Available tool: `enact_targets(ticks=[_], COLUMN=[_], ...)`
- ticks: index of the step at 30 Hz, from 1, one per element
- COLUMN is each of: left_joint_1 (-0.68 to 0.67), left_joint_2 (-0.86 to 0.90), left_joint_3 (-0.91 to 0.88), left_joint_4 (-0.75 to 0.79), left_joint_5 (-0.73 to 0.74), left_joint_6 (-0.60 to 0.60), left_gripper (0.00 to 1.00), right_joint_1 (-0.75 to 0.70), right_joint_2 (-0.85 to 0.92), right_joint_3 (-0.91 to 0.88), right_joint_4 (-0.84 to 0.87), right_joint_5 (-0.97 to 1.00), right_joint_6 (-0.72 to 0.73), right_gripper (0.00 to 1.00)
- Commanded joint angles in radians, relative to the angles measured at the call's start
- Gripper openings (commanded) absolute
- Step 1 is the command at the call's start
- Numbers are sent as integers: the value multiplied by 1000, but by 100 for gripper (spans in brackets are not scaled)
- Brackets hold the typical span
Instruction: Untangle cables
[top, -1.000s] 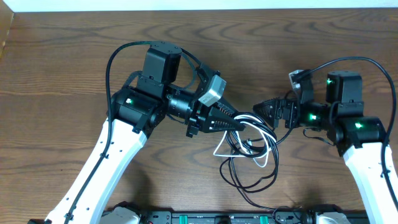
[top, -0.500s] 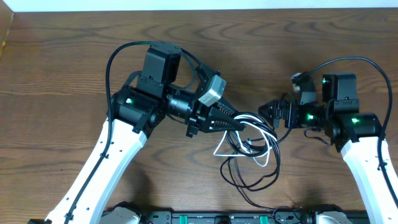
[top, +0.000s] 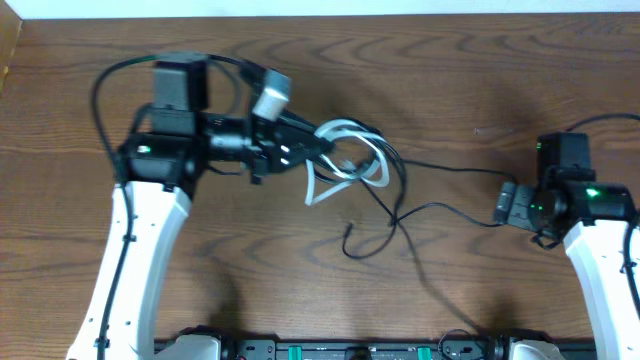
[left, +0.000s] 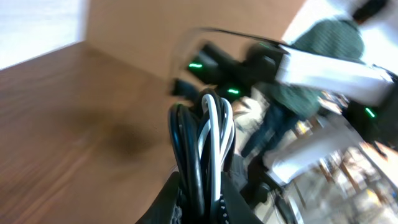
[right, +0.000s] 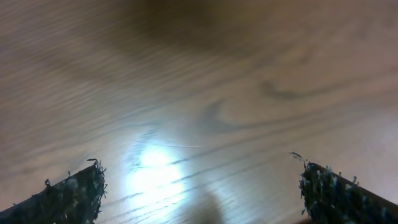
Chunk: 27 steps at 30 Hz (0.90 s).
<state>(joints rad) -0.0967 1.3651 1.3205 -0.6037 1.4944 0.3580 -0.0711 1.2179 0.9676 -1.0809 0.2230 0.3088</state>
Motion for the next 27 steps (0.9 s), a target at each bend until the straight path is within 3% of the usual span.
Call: enact_targets(ticks=[1, 8, 17, 22, 27], left_joint_1=[141, 330, 402, 404, 404], left_joint_2=[-15, -15, -15, -15, -15], left_joint_3=[8, 8, 8, 8, 8], left_joint_4=[-50, -122, -205, -222, -245], left_joint_5=[31, -5, -253, -536, -964], left_joint_6=[-72, -72, -72, -72, -172], left_gripper=[8, 8, 8, 8, 8], right_joint_1=[-86, -254, -401, -449, -494], right_joint_2=[0, 0, 0, 0, 0], right_joint_3=[8, 8, 8, 8, 8], right_joint_4=[-7, -8, -8, -8, -8], right_joint_5=[77, 62, 29, 28, 28], right_joint_6=[74, 106, 106, 120, 127], right_gripper=[99, 99, 99, 99, 99])
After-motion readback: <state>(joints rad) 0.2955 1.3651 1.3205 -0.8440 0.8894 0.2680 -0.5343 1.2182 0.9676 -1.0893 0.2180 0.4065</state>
